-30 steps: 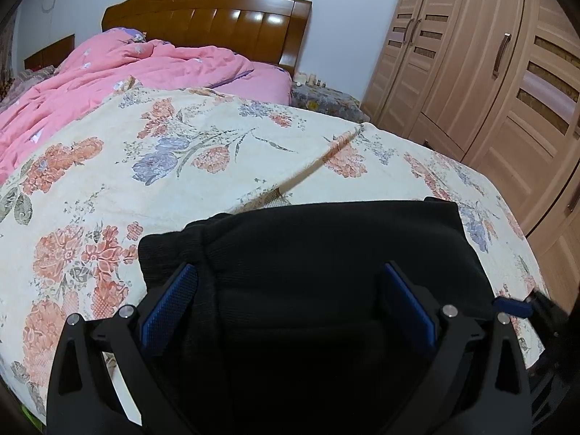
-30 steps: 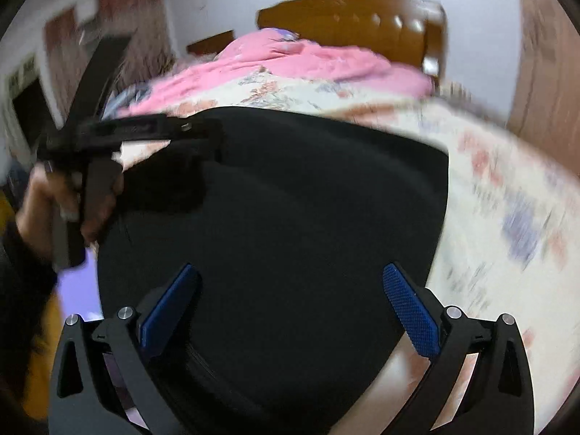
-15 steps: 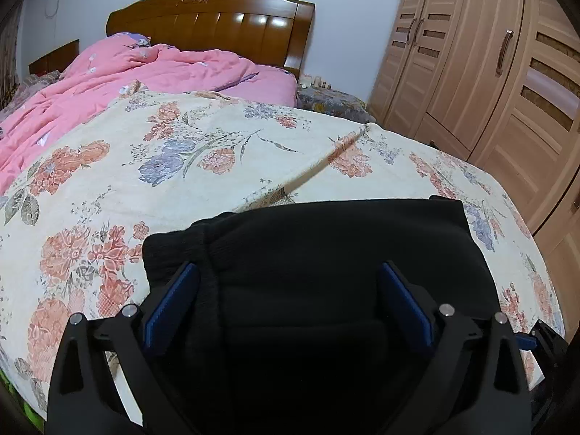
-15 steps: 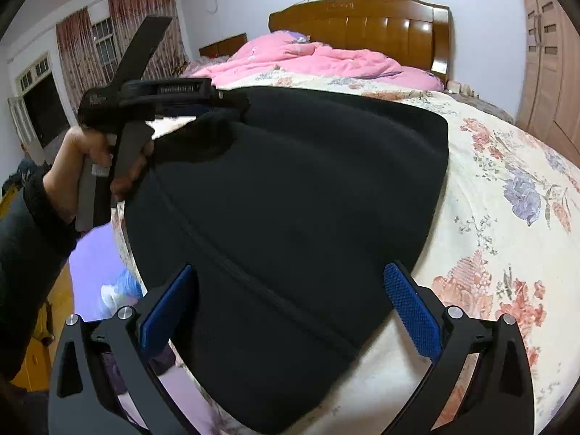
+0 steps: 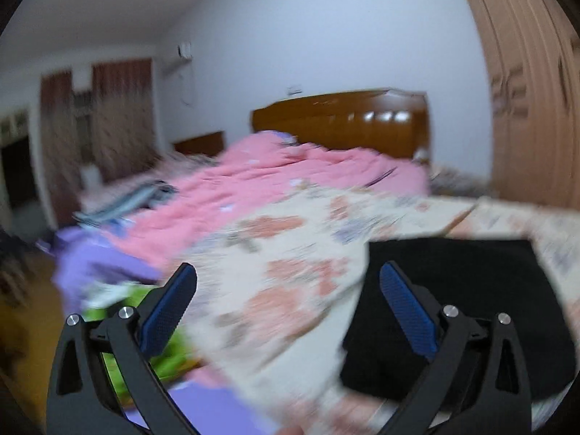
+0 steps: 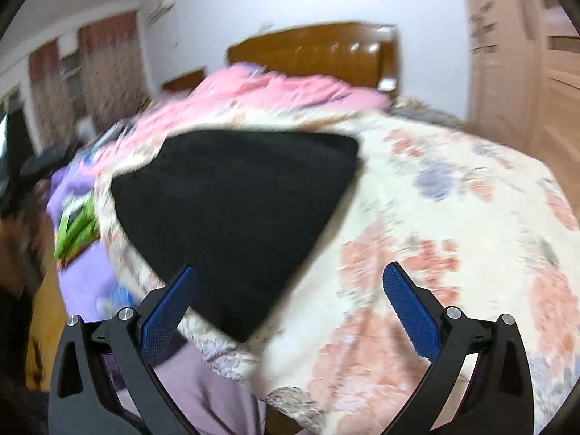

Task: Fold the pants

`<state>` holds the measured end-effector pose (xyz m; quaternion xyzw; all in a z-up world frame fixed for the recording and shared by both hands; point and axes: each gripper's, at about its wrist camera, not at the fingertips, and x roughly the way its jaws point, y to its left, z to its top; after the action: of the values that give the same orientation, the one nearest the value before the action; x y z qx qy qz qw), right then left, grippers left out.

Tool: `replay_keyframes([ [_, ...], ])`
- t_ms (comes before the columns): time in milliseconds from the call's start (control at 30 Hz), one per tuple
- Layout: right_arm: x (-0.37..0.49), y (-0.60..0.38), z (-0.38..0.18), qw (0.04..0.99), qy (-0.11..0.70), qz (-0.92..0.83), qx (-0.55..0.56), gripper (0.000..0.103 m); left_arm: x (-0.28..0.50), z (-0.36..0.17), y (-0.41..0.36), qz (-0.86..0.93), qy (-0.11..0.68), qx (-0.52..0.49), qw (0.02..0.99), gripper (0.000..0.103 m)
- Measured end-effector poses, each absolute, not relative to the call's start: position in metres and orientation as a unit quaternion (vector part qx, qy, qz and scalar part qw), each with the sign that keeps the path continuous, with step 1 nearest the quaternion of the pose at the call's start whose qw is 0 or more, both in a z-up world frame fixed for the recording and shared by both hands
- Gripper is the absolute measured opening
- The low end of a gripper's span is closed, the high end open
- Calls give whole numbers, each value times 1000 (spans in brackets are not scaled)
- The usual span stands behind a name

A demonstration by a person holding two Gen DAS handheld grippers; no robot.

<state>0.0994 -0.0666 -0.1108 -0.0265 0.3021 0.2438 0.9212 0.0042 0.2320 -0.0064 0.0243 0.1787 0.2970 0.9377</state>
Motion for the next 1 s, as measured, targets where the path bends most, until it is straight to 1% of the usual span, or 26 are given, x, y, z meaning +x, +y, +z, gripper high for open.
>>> replay_keyframes([
  [100, 92, -82, -91, 935, 271, 227, 13, 99, -30, -3, 205, 302, 162, 35, 939, 101],
  [167, 85, -86, -77, 940, 253, 227, 38, 99, -38, -1, 195, 261, 165, 14, 951, 101],
  [233, 78, -85, -73, 941, 251, 224, 44, 99, -36, -4, 178, 212, 180, -22, 960, 101],
  [433, 70, -65, -97, 941, 279, 192, 9, 99, -4, -36, 131, 184, 249, -57, 949, 101],
  [600, 75, -61, -114, 932, 307, 191, 4, 99, 10, -69, 102, 162, 296, -25, 941, 101],
  [700, 75, -58, -120, 932, 313, 185, -6, 99, 12, -80, 100, 169, 313, -21, 934, 101],
  [1000, 75, -49, -130, 922, 333, 195, -23, 99, 9, -89, 113, 141, 334, -53, 930, 101],
])
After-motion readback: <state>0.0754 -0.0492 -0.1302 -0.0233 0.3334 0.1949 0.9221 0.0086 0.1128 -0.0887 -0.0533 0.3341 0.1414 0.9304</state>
